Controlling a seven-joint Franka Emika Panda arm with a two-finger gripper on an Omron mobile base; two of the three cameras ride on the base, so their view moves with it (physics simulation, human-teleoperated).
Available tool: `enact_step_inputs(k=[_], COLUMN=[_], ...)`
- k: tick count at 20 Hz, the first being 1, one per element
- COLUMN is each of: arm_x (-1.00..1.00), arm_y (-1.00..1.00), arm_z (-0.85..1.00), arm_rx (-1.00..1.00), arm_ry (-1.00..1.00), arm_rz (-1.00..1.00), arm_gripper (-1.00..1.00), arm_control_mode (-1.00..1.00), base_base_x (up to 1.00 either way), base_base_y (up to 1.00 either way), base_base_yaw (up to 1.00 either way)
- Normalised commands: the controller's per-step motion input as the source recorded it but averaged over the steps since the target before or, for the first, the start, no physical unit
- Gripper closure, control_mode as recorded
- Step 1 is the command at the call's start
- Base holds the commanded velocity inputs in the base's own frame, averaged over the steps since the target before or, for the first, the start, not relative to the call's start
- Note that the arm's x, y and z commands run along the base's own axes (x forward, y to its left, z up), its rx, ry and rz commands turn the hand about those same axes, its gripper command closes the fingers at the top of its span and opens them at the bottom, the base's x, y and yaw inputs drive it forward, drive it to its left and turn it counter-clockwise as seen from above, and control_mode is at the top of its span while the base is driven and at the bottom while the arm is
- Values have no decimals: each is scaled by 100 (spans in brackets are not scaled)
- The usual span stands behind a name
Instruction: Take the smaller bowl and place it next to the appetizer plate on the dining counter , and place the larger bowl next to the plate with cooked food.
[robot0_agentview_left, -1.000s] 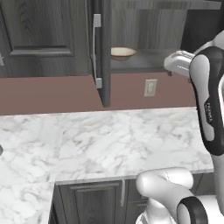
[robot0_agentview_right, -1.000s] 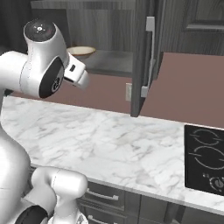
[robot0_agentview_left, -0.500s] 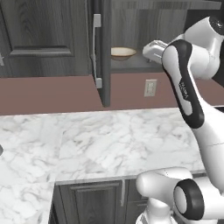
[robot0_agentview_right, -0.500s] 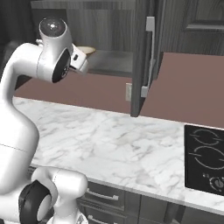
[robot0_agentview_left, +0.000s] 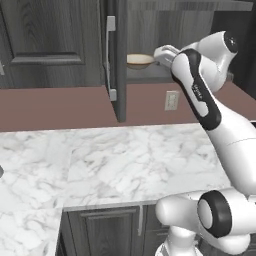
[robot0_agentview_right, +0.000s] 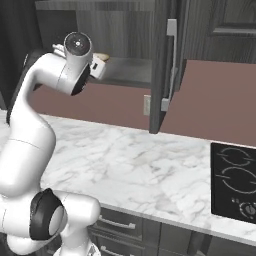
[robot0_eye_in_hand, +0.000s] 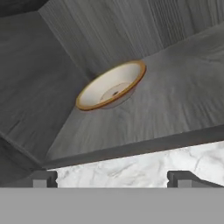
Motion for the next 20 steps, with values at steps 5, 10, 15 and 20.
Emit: enact_step_inputs(k=[5, 10, 15, 20], arm_x=[94, 75, 59, 50], arm_y=[0, 1, 11, 22], arm_z=[0, 0, -7, -11], arm_rx=[8, 5, 0, 0], arm_ry=[3, 4, 7, 5], arm_rz=[5, 4, 2, 1], arm_gripper=[-100, -100, -100, -100], arm_control_mode=[-100, -100, -100, -100], base_base_x=[0, 0, 0, 0], base_base_y=[0, 0, 0, 0], base_base_yaw=[0, 0, 0, 0])
